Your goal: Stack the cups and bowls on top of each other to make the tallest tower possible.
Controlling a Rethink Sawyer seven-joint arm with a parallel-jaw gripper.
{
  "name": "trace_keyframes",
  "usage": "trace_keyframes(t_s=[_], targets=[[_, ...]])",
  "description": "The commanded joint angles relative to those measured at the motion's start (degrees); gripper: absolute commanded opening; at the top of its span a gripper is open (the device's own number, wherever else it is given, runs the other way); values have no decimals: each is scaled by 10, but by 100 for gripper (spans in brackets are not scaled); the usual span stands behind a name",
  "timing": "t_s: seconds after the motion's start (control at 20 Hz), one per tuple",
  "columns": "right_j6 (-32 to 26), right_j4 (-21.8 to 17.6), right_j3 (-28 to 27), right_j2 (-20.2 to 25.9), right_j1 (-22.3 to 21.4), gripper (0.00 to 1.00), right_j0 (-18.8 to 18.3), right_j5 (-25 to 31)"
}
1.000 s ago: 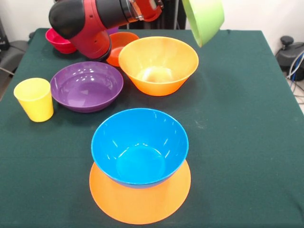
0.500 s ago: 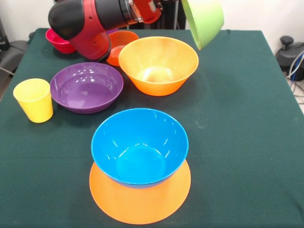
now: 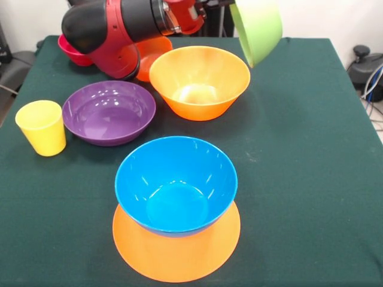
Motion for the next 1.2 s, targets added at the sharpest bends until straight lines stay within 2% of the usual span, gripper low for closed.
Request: trace_keyframes(t_s=[0.05,0.35,0.85,1.2], targets=[[-174,-3,-124,-50,35,0,51,16],[-180,-7,-127,-52,33,0,49,14],[-158,-7,-94,-55,22,0,33,10],[-145,9,-95,-50,19,0,40,33]])
